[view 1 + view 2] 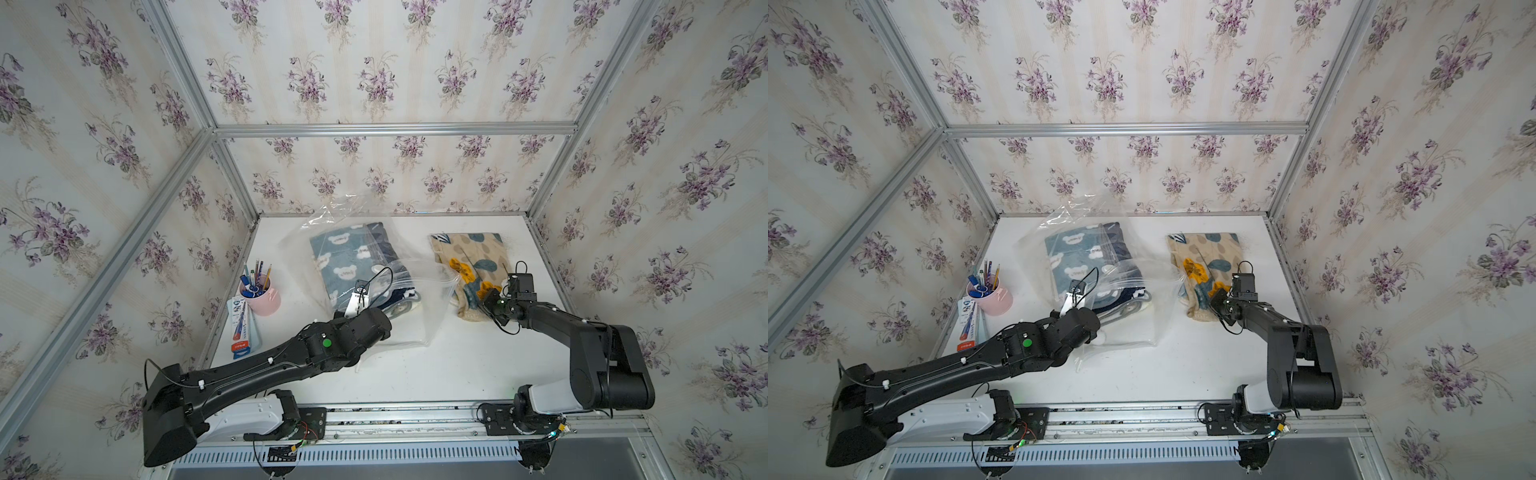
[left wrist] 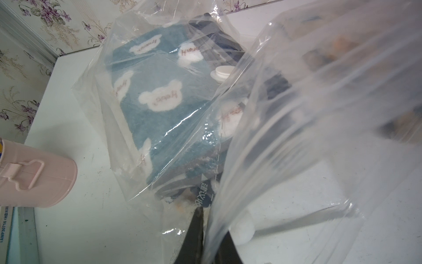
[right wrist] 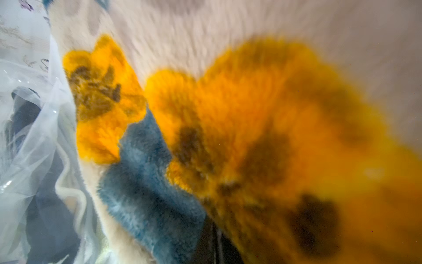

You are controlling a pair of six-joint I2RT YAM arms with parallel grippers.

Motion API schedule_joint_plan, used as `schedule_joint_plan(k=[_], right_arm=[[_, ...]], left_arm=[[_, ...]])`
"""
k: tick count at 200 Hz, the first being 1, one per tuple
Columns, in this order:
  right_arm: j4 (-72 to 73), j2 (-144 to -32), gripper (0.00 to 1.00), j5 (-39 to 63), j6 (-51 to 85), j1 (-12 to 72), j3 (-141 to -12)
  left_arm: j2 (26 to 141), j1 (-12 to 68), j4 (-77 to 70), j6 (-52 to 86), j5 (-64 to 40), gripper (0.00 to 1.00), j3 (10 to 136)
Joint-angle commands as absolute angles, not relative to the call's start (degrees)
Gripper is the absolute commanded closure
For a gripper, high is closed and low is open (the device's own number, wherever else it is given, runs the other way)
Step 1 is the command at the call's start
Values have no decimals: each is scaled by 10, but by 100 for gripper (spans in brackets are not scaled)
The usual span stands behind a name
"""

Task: Take the blanket out of the vacuum bag
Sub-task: Adjust the blanket at the center of the board.

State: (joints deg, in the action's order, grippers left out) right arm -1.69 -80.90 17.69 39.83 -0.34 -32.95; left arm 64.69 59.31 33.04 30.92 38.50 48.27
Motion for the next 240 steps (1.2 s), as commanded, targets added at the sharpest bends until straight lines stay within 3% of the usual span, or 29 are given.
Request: schedule_joint_plan(k=[1,34,99,117,150,164,240], right_arm=[[-37,-764,78,144,375,10,-347],[-92,-763,59,79,338,101,-413],[-92,-866,46,49,316,173,-427],[-89,-882,53,33,317,175,-419],[-93,-870,89,2,317,175,-417],[-95,-857,100,4,315,175,-420],[-149,-768,100,39,300,177,-446]], left_arm=[[654,592,330,310,386,89,488],[662,592,333,315,383,88,494],[635,592,348,325,376,88,487],[628,592,348,326,374,88,484],[636,592,347,327,363,88,485],[641,592,346,327,361,88,486],[636,592,349,335,352,88,483]])
